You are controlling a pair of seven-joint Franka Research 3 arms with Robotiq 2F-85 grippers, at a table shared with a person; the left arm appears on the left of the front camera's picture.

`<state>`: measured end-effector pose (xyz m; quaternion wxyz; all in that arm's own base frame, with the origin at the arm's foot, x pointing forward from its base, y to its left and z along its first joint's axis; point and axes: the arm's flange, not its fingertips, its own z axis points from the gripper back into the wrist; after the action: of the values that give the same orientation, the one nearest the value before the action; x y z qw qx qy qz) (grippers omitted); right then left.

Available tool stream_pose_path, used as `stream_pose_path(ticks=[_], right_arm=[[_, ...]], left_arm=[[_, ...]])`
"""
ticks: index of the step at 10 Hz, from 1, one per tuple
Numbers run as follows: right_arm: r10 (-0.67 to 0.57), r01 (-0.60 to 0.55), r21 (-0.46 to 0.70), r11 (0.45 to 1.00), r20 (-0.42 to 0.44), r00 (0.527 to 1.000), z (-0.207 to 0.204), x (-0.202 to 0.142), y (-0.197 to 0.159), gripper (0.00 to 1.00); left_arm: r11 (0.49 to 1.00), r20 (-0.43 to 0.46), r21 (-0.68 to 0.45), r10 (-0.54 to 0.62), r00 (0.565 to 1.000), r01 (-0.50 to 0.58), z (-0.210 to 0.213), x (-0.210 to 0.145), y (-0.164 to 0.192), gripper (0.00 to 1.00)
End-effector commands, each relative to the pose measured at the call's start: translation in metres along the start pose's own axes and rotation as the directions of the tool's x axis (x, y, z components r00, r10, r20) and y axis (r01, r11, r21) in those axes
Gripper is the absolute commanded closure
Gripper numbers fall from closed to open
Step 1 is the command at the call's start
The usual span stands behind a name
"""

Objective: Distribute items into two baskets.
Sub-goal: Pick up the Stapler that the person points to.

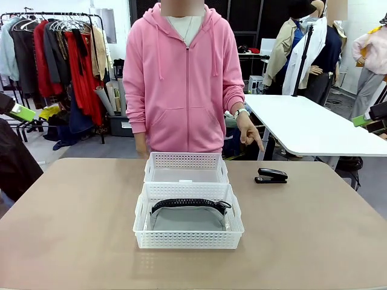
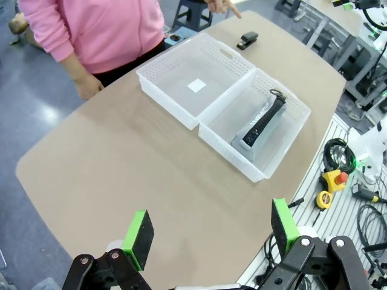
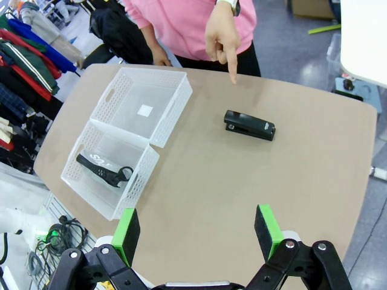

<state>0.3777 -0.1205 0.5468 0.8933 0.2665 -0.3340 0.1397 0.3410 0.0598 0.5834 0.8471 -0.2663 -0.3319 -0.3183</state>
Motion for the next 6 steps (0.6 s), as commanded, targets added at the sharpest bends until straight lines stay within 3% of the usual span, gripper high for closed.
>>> stream_pose_path(ticks=[1, 5, 6], right_arm=[[0.005, -0.005, 0.007, 1.000, 0.007, 1.000, 0.000, 0.001, 0.001, 0.00], [0.000, 0.000, 0.000, 1.000, 0.000, 1.000, 0.000, 0.000, 0.000, 0.00], [0.018, -0.019, -0.014, 1.000, -0.053, 0.998, -0.013, 0.013, -0.003, 0.00]], left_arm=[[1.000, 0.011, -0.008, 0.000, 1.000, 0.000, 0.001, 0.001, 0.000, 0.00], [1.000, 0.011, -0.008, 0.000, 1.000, 0.000, 0.001, 0.001, 0.000, 0.00], [1.000, 0.011, -0.008, 0.000, 1.000, 0.000, 0.001, 0.001, 0.000, 0.00]])
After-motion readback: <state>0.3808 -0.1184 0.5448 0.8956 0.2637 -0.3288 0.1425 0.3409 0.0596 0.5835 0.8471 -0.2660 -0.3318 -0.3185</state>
